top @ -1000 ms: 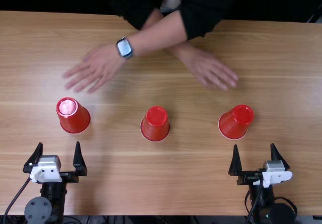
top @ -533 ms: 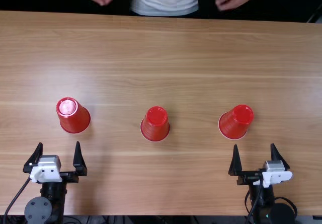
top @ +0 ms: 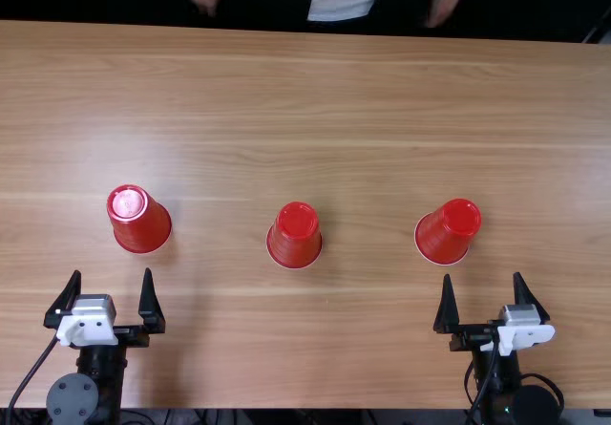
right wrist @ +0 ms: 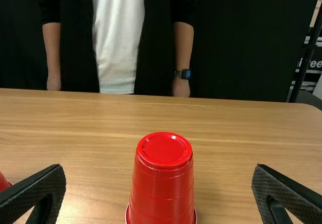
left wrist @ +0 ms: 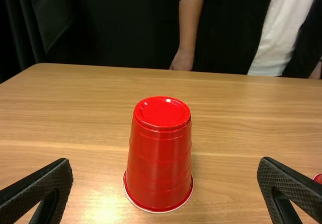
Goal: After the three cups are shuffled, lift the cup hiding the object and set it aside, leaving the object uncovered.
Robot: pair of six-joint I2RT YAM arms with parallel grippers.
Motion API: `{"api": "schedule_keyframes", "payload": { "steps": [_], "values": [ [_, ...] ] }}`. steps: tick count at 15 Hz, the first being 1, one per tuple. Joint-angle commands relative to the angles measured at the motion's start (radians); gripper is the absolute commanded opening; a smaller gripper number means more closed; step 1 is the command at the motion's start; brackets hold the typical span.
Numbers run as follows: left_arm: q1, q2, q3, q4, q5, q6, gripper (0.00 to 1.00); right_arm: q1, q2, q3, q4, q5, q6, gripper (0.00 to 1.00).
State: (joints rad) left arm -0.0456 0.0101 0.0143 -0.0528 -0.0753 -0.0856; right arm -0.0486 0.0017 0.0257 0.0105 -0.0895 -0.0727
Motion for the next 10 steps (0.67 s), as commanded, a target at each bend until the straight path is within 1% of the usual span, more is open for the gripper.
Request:
{"api": "schedule_keyframes", "payload": {
  "steps": [1, 6, 7, 8, 9, 10],
  "values": [
    [0.004, -0.01, -0.014, -0.008, 0.0, -0.005, 1.0, -0.011, -0.002, -0.007, 0.005, -0.004, 0.003, 1.0],
    [-0.004, -0.01, -0.014, -0.006, 0.002, -0.003, 1.0, -0.011, -0.002, -0.007, 0.005, -0.006, -0.001, 1.0],
    [-0.004, -0.01, -0.014, 0.005, 0.011, 0.003, 1.0, -0.011, -0.002, -0.007, 0.005, -0.01, -0.01, 1.0],
    [-0.007, -0.01, -0.014, 0.007, 0.055, 0.003, 1.0, -0.01, -0.002, -0.006, 0.003, -0.01, -0.003, 1.0],
    [-0.007, -0.01, -0.014, -0.01, 0.134, 0.005, 1.0, -0.01, -0.002, 0.002, 0.005, -0.003, -0.001, 1.0],
    [0.0, -0.01, -0.004, -0.013, 0.18, 0.005, 1.0, -0.011, -0.002, 0.005, 0.005, -0.001, -0.001, 1.0]
  ]
}}
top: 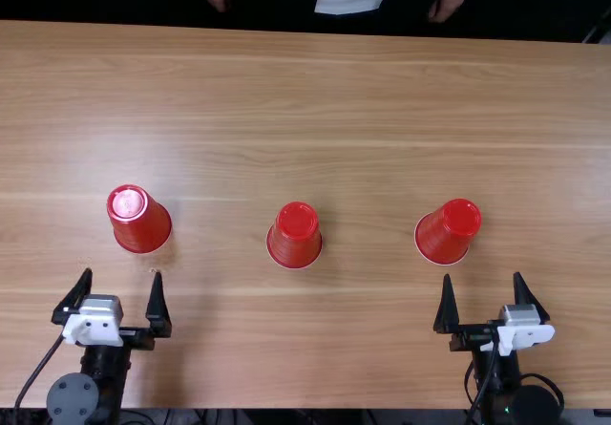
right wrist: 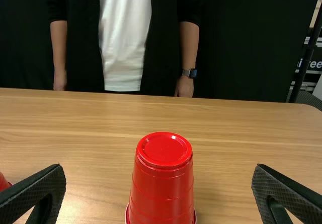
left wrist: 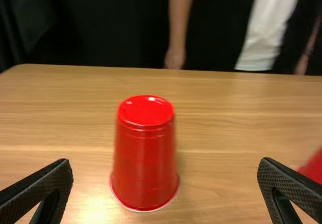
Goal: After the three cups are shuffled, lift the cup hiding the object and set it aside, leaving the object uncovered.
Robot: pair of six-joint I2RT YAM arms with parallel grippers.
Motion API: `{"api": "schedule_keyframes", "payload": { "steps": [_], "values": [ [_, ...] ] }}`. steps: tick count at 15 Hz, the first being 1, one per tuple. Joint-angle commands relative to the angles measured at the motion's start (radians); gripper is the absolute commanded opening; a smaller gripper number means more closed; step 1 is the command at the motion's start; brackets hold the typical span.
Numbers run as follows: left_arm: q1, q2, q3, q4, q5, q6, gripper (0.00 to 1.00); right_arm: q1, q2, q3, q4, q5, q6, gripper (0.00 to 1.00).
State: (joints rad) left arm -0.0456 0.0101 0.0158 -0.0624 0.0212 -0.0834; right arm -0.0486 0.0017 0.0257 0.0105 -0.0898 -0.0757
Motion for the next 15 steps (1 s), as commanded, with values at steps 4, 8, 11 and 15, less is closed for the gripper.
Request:
{"api": "schedule_keyframes", "payload": {
  "steps": [4, 8, 11, 15],
  "values": [
    [0.023, 0.085, 0.263, -0.243, 0.071, 0.004, 1.0, -0.011, -0.002, 0.129, -0.006, 0.001, 0.002, 1.0],
    [0.095, 0.334, 0.582, -0.449, 0.043, 0.002, 1.0, -0.01, 0.106, 0.367, -0.098, 0.0, 0.002, 1.0],
    [0.102, 0.507, 0.851, -0.667, 0.043, 0.001, 1.0, -0.013, 0.345, 0.625, -0.313, 0.003, -0.002, 1.0],
    [0.102, 0.751, 1.153, -0.956, 0.038, 0.004, 1.0, -0.016, 0.613, 0.931, -0.621, 0.0, -0.003, 1.0]
  ]
}}
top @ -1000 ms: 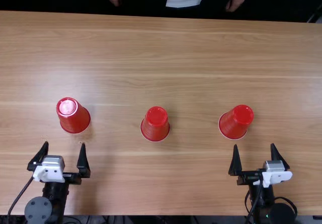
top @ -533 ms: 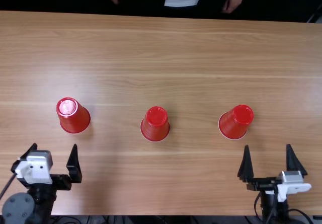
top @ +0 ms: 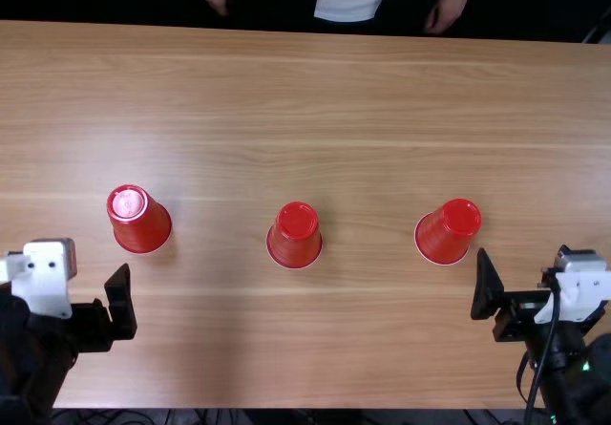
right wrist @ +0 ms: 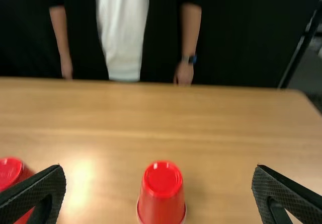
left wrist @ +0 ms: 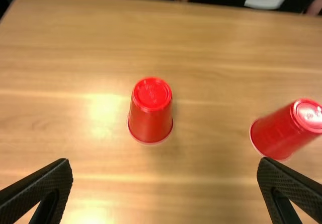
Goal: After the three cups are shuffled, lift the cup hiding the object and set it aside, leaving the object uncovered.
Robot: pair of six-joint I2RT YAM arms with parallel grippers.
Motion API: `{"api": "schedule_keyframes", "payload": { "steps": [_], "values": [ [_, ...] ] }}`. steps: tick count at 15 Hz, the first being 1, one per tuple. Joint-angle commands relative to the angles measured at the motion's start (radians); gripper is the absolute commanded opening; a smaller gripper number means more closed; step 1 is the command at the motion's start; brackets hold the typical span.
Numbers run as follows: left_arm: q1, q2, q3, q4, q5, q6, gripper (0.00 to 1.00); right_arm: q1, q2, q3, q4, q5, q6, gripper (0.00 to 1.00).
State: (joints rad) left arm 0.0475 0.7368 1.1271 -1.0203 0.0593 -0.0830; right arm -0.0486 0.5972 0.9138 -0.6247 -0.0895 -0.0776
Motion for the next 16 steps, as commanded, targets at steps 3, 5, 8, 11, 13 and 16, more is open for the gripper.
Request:
{"api": "schedule_keyframes", "payload": {
  "steps": [3, 5, 8, 11, 13, 16],
  "values": [
    [0.008, 0.168, 0.229, -0.18, 0.0, 0.006, 1.0, -0.016, 0.219, 0.232, -0.278, -0.001, 0.004, 1.0],
    [0.008, 0.26, 0.324, -0.272, 0.001, 0.006, 1.0, -0.014, 0.288, 0.295, -0.369, -0.001, -0.007, 1.0],
    [0.005, 0.362, 0.39, -0.392, 0.003, 0.004, 1.0, -0.011, 0.391, 0.387, -0.501, -0.001, -0.011, 1.0],
    [-0.003, 0.403, 0.39, -0.399, 0.001, 0.004, 1.0, -0.01, 0.5, 0.45, -0.566, 0.001, -0.014, 1.0],
    [-0.003, 0.423, 0.39, -0.399, 0.003, 0.004, 1.0, -0.01, 0.572, 0.451, -0.553, 0.003, -0.048, 1.0],
    [-0.009, 0.432, 0.39, -0.395, 0.003, 0.004, 1.0, -0.013, 0.673, 0.454, -0.462, 0.003, -0.066, 1.0]
  ]
}}
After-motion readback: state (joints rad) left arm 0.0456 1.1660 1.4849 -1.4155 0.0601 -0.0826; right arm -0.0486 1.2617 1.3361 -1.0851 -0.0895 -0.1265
